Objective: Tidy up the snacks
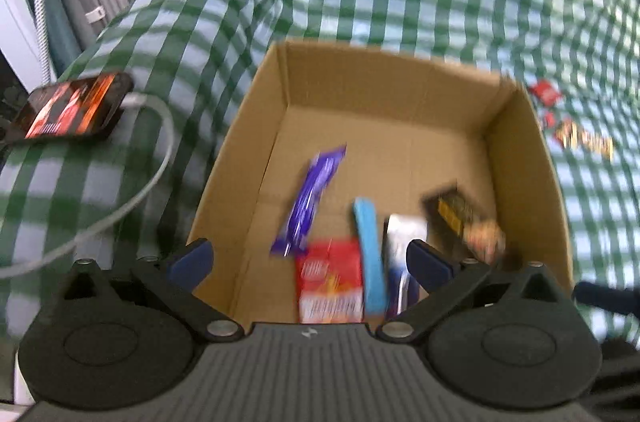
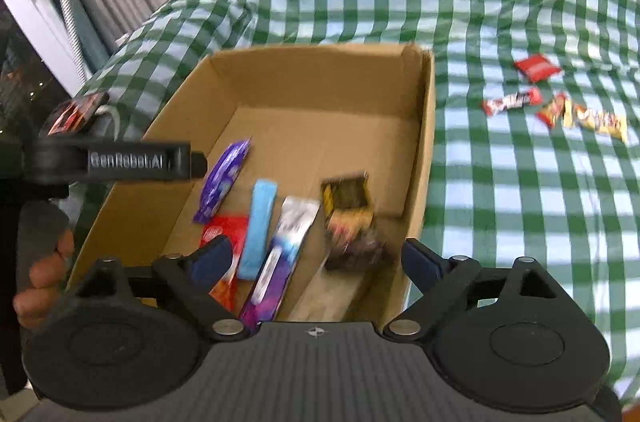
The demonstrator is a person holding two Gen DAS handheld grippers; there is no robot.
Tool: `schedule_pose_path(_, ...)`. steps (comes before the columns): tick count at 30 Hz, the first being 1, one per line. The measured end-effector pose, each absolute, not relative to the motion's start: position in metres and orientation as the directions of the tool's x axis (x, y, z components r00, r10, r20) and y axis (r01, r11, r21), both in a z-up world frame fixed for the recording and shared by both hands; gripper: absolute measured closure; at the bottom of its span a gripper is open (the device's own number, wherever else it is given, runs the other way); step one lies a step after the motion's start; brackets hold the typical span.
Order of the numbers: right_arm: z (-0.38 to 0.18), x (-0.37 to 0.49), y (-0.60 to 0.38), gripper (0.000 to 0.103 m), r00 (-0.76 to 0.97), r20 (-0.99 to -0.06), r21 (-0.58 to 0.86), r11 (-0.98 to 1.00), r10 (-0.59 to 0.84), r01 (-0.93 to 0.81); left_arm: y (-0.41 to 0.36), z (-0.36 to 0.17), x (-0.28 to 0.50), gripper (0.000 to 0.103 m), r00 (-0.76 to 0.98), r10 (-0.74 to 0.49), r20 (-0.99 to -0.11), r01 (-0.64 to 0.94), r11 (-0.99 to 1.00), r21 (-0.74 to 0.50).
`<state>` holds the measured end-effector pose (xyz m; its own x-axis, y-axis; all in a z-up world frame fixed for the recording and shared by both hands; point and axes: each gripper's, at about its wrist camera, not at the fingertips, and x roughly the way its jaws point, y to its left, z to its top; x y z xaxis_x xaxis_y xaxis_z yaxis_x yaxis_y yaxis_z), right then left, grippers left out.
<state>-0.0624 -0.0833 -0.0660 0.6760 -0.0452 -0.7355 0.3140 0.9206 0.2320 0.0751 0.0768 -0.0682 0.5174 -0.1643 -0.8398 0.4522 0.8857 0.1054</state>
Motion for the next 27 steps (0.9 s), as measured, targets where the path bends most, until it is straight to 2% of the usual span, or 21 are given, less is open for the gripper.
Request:
schedule_pose_path(8,-0.051,-0.112,-0.045,0.007,0.652,-0.755,0.186,0.933,-0.065,0.308,0.118,-0.053,0.017,0.000,0.492,-0.164,-0.855,0.456,0.885,0.093)
schedule_pose_path(16,-0.018,-0.156,-0.019,0.004,0.708,-0.692,0.130,0.942,-0.137,0.310,0.135,-0.013,-0.030,0.000,0.561,-0.216,-0.799,0.465,0.881,0.088)
schedule_pose_path(27,0.008,-0.205,0.005,0.003,0.771,-0.611,0.102,0.948,-0.180,0.302,0.156,0.017,-0.073,0.000,0.618,-0.246,-0.746,0.450,0.889,0.079)
